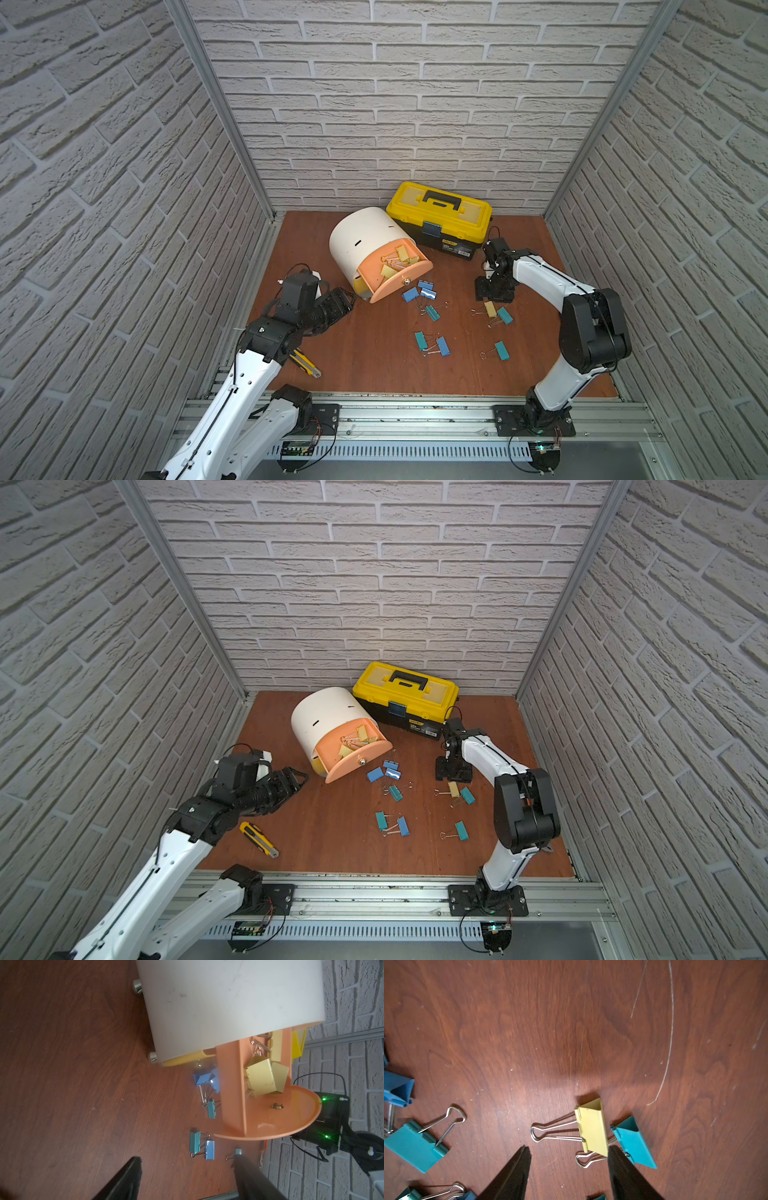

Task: Put the binder clips in the drawer according to color
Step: Adjust the binder clip at the center of the board.

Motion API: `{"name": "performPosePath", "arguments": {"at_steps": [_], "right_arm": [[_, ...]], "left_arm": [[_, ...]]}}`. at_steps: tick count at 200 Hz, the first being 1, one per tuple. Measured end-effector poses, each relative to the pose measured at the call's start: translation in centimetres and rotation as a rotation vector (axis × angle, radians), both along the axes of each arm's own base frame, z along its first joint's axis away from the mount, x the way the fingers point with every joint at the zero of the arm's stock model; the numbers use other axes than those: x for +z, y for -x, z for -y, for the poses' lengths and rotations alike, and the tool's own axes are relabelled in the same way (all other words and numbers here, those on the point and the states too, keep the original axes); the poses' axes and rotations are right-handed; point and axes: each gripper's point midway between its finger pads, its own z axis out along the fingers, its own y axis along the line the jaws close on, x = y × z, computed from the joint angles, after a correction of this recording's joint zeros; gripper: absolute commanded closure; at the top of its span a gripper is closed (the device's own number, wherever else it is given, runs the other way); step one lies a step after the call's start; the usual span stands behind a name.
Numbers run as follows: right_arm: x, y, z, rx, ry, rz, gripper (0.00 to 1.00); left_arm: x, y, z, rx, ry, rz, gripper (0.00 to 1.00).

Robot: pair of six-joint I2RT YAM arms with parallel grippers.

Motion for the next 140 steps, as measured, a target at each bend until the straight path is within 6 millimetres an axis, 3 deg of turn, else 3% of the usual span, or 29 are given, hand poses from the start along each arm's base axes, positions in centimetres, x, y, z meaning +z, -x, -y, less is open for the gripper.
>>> {"name": "performPosePath", "arguments": {"at_steps": [71, 140], "right_arm": [[-2.3, 0.8, 1.4, -0.019, 0.008, -0.066, 0.42], [-3.5, 0.8, 1.0, 0.001, -0.018, -0.083, 0.51]], "left_arm": [[-0.1, -0.2, -0.4, 0.023, 0.003, -0.003, 0.25], [0.0, -0.3, -0.9, 0.042, 0.012, 0.002, 0.25]]}}
